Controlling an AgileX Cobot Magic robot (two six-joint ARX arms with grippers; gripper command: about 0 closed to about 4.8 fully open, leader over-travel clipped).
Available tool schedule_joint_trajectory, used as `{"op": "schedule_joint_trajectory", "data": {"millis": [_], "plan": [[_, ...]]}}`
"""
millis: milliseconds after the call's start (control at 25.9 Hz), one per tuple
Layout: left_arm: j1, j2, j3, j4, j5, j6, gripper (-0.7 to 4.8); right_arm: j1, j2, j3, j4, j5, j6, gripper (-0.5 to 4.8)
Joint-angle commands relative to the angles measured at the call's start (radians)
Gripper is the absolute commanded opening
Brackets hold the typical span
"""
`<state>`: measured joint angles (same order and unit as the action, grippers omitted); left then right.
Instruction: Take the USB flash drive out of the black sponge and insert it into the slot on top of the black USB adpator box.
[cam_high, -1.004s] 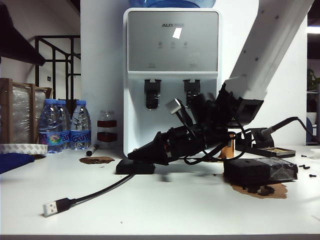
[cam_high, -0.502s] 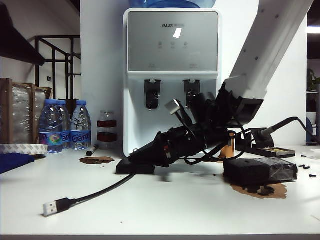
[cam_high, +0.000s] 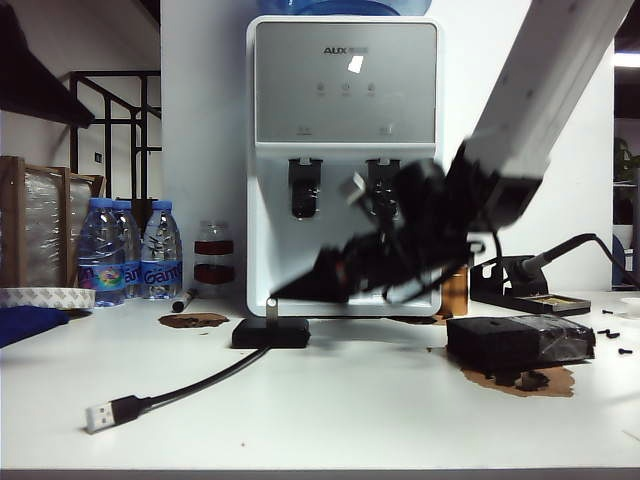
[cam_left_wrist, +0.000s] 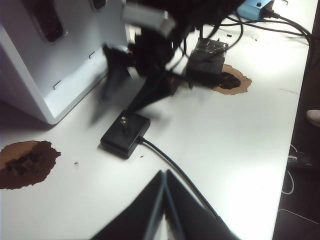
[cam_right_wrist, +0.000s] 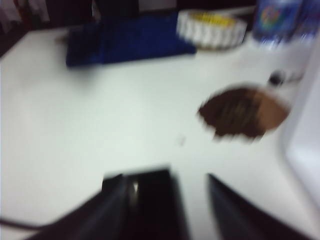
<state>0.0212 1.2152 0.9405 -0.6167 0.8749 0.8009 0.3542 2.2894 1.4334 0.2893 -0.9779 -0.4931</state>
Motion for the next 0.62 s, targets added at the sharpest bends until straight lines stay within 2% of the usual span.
{"op": "schedule_joint_trajectory", "data": {"millis": [39,154,347,425,463,540,579,618], "plan": [[0.001,0.000,0.002,0.073,-0.018,-0.100,-0.04,-0.012,-0.065,-0.005,0.029,-0.018,0.042,3.37],[0.001,0.000,0.002,0.160,-0.059,-0.253,-0.04,-0.021,-0.128,-0.045,0.054,-0.020,0.047,3.37],[0.019,-0.001,0.002,0.277,-0.068,-0.444,-0.04,-0.039,-0.263,-0.171,0.159,0.004,0.056,3.28],[0.032,-0.002,0.002,0.322,-0.068,-0.507,-0.04,-0.045,-0.322,-0.235,0.231,0.030,0.090,2.75],[0.043,-0.002,0.002,0.368,-0.072,-0.557,-0.04,-0.058,-0.385,-0.310,0.334,0.051,0.168,1.84],[0.067,-0.004,0.002,0.452,-0.108,-0.617,-0.04,-0.072,-0.465,-0.399,0.460,0.112,0.243,0.87],[0.073,-0.005,0.002,0.480,-0.127,-0.642,-0.04,-0.082,-0.493,-0.424,0.480,0.147,0.251,0.87],[0.082,-0.011,0.002,0.533,-0.182,-0.689,-0.04,-0.097,-0.546,-0.459,0.497,0.246,0.313,0.86]]}}
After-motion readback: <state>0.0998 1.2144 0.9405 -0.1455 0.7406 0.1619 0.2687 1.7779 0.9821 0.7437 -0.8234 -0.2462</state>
